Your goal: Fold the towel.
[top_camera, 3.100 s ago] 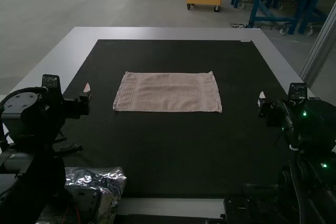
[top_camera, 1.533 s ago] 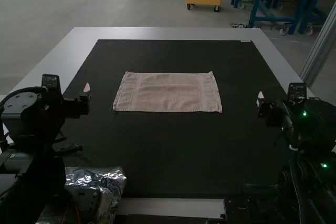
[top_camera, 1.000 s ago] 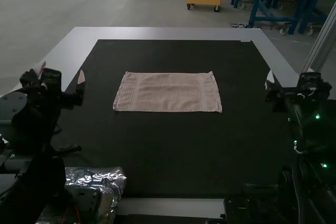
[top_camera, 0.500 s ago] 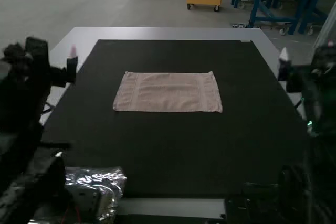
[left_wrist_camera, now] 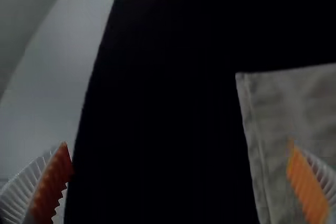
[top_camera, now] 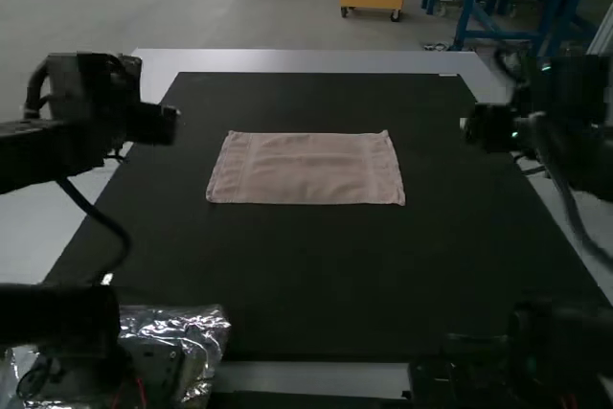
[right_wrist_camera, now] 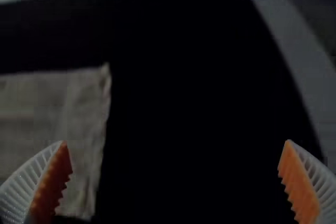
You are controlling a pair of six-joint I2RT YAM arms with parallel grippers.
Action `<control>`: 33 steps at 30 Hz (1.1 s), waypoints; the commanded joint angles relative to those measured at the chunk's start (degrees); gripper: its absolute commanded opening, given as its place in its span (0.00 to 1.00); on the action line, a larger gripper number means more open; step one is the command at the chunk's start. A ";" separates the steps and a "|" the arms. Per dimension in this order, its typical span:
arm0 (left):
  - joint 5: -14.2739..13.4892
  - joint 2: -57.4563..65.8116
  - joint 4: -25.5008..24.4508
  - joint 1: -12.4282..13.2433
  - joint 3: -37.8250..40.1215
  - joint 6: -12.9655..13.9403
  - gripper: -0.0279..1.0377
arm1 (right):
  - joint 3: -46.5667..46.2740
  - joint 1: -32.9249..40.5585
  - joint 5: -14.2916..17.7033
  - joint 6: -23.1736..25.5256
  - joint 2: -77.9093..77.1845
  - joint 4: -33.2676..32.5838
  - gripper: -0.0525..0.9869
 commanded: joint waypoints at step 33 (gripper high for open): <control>5.39 41.94 0.50 -4.50 22.11 -9.56 0.92 | 15.62 10.67 -5.63 1.79 38.49 14.25 0.93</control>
